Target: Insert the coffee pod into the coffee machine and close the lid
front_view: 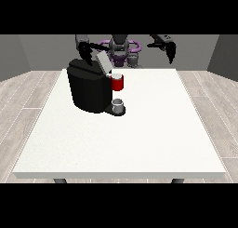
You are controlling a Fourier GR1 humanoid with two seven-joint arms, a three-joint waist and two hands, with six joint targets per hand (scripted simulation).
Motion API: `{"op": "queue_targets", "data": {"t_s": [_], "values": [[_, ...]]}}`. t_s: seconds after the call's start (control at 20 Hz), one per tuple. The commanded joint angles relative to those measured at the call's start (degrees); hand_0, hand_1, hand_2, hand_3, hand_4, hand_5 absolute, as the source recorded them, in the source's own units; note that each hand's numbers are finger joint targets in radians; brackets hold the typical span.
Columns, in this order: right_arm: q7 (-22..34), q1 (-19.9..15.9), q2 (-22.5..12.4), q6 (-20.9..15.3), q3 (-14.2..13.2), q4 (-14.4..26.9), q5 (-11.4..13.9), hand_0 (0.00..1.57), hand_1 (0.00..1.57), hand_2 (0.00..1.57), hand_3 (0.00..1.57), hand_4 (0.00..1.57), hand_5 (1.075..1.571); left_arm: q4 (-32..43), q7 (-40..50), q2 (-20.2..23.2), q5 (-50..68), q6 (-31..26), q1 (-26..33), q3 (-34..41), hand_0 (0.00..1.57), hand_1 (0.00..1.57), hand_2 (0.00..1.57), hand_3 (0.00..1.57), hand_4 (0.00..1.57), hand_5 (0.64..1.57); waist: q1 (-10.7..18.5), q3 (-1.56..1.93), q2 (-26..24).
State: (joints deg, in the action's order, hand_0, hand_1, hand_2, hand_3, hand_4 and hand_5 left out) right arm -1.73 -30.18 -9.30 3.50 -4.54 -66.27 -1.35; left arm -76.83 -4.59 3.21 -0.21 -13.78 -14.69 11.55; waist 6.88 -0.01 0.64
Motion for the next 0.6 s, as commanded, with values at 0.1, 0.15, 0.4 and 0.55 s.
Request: {"op": "queue_targets", "data": {"t_s": [0.1, 0.15, 0.4, 0.55], "values": [[-1.67, -3.95, 0.44, -0.36, 0.02, 4.78, 1.69, 0.00, 0.00, 0.00, 0.00, 0.00, 1.571, -2.88, 3.33, 2.05, 1.97, 0.45, -2.21, -0.03, 0.00, 0.00, 0.00, 0.00, 0.00, 1.571, 0.37, 0.01, 2.35], [-3.63, -1.06, 2.62, -2.09, 0.93, 4.23, 2.45, 0.00, 0.00, 0.00, 0.00, 0.00, 1.571, -3.16, 2.86, 2.39, 3.94, -1.36, 0.50, 0.67, 0.00, 0.00, 0.00, 0.00, 0.12, 1.571, 0.32, 0.01, 1.06], [2.70, -6.24, 2.65, -0.66, 1.93, 2.61, 2.07, 0.00, 0.00, 0.00, 0.00, 0.00, 1.571, 1.68, -0.87, 2.66, 1.62, 1.76, -0.17, 0.90, 0.00, 0.00, 0.00, 0.00, 0.00, 1.571, -2.36, 0.00, 1.63], [-1.86, -7.63, 0.09, 1.15, -0.57, 7.23, 1.87, 0.00, 0.00, 0.00, 0.00, 0.00, 1.571, -2.56, 0.92, 1.83, 1.36, 1.85, 0.26, -1.91, 0.00, 0.00, 0.00, 0.00, 0.00, 1.571, 0.04, 0.01, 2.81]]}}
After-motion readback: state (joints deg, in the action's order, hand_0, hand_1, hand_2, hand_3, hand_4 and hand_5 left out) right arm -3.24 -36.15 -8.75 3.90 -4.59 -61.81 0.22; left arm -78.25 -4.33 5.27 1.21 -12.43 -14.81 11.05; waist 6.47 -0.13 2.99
